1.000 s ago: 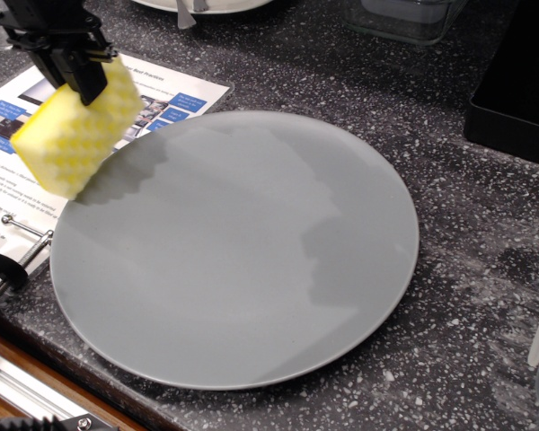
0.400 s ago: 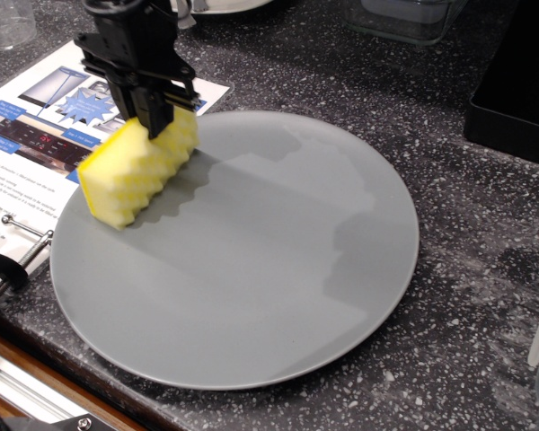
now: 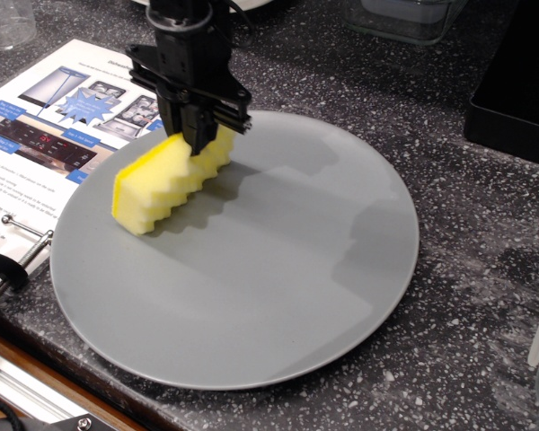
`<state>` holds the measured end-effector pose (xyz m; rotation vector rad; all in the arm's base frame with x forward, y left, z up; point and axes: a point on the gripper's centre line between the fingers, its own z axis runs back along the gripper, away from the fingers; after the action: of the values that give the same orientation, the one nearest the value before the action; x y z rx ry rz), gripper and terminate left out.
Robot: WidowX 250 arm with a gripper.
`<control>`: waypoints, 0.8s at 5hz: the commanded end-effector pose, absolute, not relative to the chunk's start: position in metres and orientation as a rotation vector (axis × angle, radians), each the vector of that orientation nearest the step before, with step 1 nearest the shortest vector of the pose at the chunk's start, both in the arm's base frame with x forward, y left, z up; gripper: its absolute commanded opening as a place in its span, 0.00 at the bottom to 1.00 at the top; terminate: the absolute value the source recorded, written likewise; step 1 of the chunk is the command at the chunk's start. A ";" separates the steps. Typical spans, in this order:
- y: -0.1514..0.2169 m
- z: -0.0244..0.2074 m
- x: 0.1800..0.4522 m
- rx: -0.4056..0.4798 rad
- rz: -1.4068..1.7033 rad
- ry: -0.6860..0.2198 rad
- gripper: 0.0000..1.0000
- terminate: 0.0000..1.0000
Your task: Pick up sponge and wipe plate
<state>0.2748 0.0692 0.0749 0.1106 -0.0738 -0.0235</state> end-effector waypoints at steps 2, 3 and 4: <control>-0.002 0.074 0.258 0.058 -0.011 -0.166 0.00 0.00; -0.033 0.074 0.251 0.036 0.001 -0.191 0.00 0.00; -0.064 0.070 0.242 0.022 -0.003 -0.220 0.00 0.00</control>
<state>0.2414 -0.0651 0.0623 0.0462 -0.2036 0.0001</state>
